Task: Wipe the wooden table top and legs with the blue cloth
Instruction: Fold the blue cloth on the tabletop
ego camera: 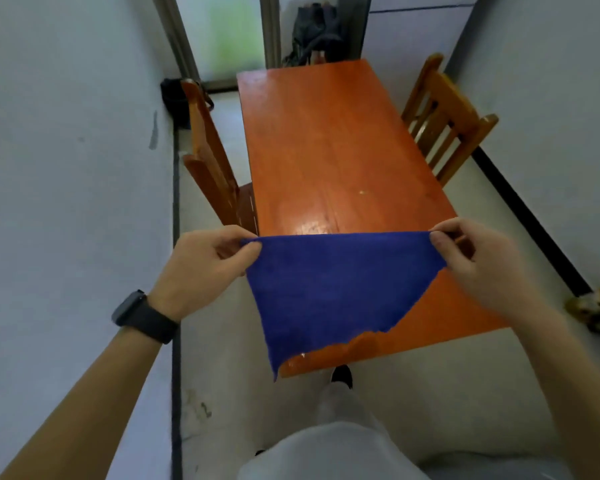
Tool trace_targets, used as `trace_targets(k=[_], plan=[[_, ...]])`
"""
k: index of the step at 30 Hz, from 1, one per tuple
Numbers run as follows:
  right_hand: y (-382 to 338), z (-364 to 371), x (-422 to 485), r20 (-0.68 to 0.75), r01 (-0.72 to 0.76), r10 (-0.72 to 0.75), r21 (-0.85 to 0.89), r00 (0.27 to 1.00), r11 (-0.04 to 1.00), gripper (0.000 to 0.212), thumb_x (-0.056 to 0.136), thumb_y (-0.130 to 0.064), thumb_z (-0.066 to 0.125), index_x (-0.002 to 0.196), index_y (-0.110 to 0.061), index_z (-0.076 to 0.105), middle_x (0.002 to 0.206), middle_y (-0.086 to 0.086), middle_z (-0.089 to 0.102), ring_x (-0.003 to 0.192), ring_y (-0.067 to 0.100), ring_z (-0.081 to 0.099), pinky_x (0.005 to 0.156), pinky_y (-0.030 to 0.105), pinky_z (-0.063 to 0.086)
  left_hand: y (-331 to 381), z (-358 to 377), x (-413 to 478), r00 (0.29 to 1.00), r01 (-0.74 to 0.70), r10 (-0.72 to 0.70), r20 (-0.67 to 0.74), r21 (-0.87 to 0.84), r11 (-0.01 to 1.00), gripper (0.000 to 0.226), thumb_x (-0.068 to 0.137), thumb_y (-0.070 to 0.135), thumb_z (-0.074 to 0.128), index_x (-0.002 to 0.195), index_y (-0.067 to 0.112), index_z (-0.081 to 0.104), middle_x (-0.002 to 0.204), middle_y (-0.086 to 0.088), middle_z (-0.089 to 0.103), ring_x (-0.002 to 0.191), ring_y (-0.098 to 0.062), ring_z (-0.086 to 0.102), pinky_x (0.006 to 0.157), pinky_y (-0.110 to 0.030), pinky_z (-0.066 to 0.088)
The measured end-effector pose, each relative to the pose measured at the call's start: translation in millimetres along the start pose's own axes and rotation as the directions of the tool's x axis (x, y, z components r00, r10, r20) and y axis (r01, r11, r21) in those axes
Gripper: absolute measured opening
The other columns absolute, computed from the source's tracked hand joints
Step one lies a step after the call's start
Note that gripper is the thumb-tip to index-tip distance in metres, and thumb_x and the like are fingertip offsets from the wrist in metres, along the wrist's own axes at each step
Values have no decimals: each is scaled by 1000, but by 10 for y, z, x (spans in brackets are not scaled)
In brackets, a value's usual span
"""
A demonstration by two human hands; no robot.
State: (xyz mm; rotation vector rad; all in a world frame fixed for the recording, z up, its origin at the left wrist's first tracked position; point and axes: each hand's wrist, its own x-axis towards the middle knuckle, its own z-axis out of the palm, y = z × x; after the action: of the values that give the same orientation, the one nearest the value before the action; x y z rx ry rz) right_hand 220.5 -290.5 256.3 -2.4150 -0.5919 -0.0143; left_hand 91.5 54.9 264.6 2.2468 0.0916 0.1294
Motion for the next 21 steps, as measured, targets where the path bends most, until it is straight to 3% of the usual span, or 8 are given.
trace_targets(k=[2,6,9,11,14,18,21], plan=[[228,-15,158,29,-26,25,18,999,1000,7,97,-28,57,97,-25,63,85,-14,62,76,2,60,67,21,47,-23,134,209,998,49,-48,39,-21,999,11,94,25,59,101,24,68,81,15,70,83,-1,67,68,-9,50],[707,199,522,65,-72,68,63,996,995,18,93,-43,61,86,-26,62,78,-9,60,65,9,60,59,28,50,-337,457,580,974,189,-206,96,166,968,16,94,35,59,103,26,69,90,6,66,84,-7,62,74,-25,51],[938,465,751,161,-212,193,106,968,972,21,92,-46,63,82,-27,63,66,-7,65,49,10,61,49,26,50,-586,695,818,910,359,-387,146,185,915,15,96,38,56,103,30,68,80,6,68,73,-7,63,71,-27,51],[1039,670,878,221,-294,259,141,940,945,19,94,-42,62,86,-24,64,68,-8,69,49,7,64,47,21,50,-675,857,954,861,473,-483,157,102,875,15,98,37,55,102,29,67,75,7,70,63,-5,63,63,-22,49],[1183,959,1013,259,-389,336,193,905,901,21,96,-39,60,88,-20,64,80,-6,73,57,1,67,50,16,51,-725,1109,1045,804,590,-579,135,-54,806,17,100,36,53,103,27,66,90,11,71,73,-6,66,63,-17,46],[1403,1227,940,230,-471,427,194,875,861,33,95,-53,55,81,-25,66,73,-10,72,64,4,69,65,31,60,-786,1374,907,711,699,-699,79,-199,687,32,96,49,52,99,25,73,92,9,71,81,-11,68,67,-24,46],[1557,1347,674,219,-533,495,172,840,828,26,90,-51,63,79,-28,66,72,-11,72,69,7,70,70,40,60,-853,1594,636,646,732,-762,43,-318,603,21,95,38,59,95,22,73,90,8,72,81,-8,68,69,-25,51]])
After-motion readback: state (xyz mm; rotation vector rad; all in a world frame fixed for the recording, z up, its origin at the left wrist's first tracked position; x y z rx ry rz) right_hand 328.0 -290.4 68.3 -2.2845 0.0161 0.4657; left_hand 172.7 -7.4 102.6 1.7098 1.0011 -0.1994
